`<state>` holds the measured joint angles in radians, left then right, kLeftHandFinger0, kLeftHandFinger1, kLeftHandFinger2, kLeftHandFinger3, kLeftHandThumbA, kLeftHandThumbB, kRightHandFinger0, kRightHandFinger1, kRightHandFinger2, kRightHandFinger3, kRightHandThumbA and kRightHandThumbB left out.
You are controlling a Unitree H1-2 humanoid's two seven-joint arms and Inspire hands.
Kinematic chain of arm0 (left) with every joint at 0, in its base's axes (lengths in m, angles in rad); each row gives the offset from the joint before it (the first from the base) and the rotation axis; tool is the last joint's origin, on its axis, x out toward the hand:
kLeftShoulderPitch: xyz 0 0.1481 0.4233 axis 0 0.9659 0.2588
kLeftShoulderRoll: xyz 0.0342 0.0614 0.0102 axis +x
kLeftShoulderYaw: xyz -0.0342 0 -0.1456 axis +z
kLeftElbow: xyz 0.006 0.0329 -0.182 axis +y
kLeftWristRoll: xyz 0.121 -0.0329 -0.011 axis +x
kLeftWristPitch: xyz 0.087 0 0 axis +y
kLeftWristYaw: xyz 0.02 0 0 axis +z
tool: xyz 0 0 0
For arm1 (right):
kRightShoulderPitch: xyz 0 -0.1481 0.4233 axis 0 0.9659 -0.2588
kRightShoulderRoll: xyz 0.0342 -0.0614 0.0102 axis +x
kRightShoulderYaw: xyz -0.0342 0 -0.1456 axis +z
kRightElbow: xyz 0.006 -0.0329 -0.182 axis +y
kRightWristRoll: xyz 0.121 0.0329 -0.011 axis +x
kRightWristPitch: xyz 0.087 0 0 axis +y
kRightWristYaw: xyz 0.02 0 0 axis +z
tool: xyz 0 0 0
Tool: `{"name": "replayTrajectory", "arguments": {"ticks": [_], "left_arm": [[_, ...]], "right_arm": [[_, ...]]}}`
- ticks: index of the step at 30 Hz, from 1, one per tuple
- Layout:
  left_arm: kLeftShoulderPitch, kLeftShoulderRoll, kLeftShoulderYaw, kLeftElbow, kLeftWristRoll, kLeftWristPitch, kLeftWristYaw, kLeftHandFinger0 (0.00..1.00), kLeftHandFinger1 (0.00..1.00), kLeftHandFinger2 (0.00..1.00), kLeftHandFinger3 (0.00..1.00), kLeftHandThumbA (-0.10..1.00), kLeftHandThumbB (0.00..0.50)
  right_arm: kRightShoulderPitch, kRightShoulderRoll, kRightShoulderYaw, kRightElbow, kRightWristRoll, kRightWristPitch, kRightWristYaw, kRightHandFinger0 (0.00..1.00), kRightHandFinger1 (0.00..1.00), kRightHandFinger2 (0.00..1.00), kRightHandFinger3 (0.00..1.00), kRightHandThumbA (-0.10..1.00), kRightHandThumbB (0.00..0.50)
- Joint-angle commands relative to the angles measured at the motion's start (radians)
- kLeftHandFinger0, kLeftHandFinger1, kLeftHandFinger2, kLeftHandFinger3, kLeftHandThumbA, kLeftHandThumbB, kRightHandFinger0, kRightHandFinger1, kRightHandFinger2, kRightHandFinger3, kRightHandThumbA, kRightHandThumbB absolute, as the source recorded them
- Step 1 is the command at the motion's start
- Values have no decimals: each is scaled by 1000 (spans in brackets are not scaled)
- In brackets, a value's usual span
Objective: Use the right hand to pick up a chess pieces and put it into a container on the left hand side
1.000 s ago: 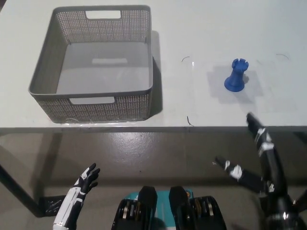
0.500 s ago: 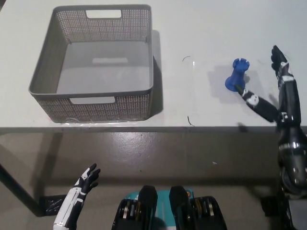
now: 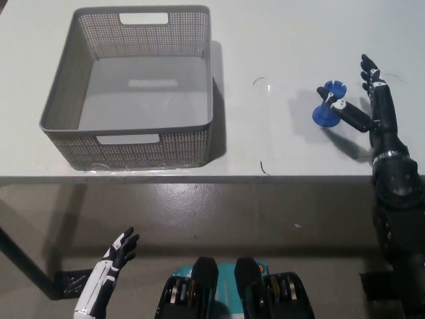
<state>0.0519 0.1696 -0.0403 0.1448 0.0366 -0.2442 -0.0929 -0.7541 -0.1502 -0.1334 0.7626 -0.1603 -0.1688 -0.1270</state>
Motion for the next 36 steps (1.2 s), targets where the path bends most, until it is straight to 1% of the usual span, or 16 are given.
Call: {"name": "replayTrajectory", "arguments": {"ticks": [1,3,11,12,13,15,16,19,24,28,31,32,33,34,35,36], "left_arm": [[-6,20,1,-19,7,-21,-13,1000,1000,1000,1000,1000,361],[-3,20,0,-19,5,-21,-15,1000,1000,1000,1000,1000,358],[1,25,-3,-26,9,-20,-17,1000,1000,1000,1000,1000,337],[2,23,-3,-24,1,-26,-20,1000,1000,1000,1000,1000,337],[1,23,-3,-22,0,-28,-19,1000,1000,1000,1000,1000,337],[2,25,-5,-26,13,-25,-15,1000,1000,1000,1000,1000,341],[1,25,-5,-26,15,-23,-15,1000,1000,1000,1000,1000,343],[-3,25,-6,-21,12,-24,-17,1000,1000,1000,1000,1000,350],[-1,22,-4,-25,6,-26,-20,1000,1000,1000,1000,1000,340],[-1,24,-3,-21,8,-30,-20,1000,1000,1000,1000,1000,328],[-8,24,-1,-20,2,-26,-22,1000,1000,1000,1000,1000,338],[-9,23,-1,-20,3,-24,-21,1000,1000,1000,1000,1000,346],[-9,23,-1,-20,4,-21,-20,1000,1000,1000,1000,1000,347],[-10,23,0,-21,2,-22,-21,1000,1000,1000,1000,1000,351],[-11,23,-1,-20,6,-24,-20,1000,1000,1000,1000,1000,342],[-12,25,-2,-20,12,-27,-18,1000,1000,1000,1000,1000,340]], "right_arm": [[-123,-27,8,125,0,-28,-68,1000,1000,1000,1000,1000,404],[-154,-30,16,193,-1,-36,-75,1000,1000,1000,1000,1000,421],[-231,-33,12,415,39,-105,-63,1000,1000,1000,1000,1000,410],[-239,-31,10,437,45,-107,-58,1000,1000,1000,1000,1000,424],[-243,-31,11,450,45,-112,-60,1000,1000,1000,1000,1000,423],[-249,-29,16,471,46,-116,-61,1000,1000,1000,1000,1000,402],[-253,-29,21,482,43,-119,-67,1000,1000,1000,1000,1000,401],[-263,-30,32,510,37,-116,-82,1000,1000,1000,1000,1000,408],[-274,-27,53,547,31,-103,-96,1000,1000,1000,1000,1000,423],[-274,-26,59,567,40,-106,-90,1000,1000,1000,1000,1000,408],[-284,-24,55,587,48,-109,-111,1000,1000,1000,1000,1000,363],[-286,-22,41,590,62,-113,-122,1000,1000,1000,1000,966,347],[-288,-19,25,592,78,-118,-135,1000,1000,1000,1000,904,350],[-292,-17,24,595,74,-119,-176,984,994,1000,988,770,296],[-297,-15,22,598,71,-116,-213,471,502,592,620,550,266],[-308,-8,14,605,70,-105,-293,70,138,255,268,237,231]]}}
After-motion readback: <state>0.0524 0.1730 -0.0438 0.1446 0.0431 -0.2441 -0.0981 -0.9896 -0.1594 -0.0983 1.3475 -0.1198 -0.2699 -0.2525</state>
